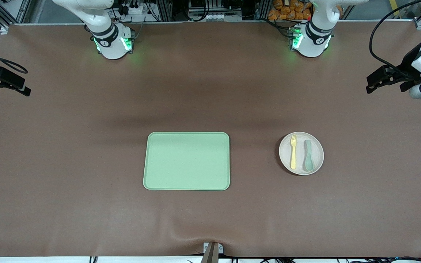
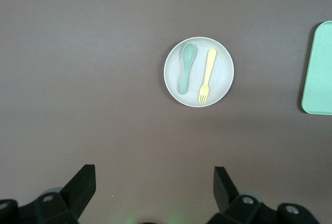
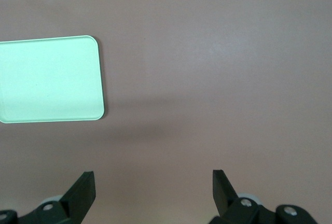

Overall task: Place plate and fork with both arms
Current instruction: 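Reach the left gripper toward the white plate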

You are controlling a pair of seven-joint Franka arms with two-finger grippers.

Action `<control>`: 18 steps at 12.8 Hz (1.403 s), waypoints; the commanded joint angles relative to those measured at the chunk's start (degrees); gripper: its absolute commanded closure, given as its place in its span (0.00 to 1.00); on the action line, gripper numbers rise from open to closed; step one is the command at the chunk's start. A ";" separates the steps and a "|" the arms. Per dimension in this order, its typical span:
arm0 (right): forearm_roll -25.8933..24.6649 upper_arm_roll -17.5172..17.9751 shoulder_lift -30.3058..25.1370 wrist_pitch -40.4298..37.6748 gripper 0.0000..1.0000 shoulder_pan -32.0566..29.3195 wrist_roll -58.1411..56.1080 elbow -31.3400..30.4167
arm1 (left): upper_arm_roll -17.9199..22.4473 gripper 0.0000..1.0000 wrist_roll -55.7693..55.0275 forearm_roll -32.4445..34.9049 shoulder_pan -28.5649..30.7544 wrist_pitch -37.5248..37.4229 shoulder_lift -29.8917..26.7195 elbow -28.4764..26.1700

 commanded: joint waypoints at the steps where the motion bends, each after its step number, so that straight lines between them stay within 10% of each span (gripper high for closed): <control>1: 1.05 0.37 -0.38 -0.33 0.00 -0.76 -0.08 -0.19 | -0.05 0.00 0.24 0.22 0.03 -0.61 0.33 0.80; 18: 1.05 0.37 -0.20 -0.86 0.00 -0.85 -0.17 -0.19 | 0.21 0.00 0.15 -1.71 1.44 8.26 4.72 -6.48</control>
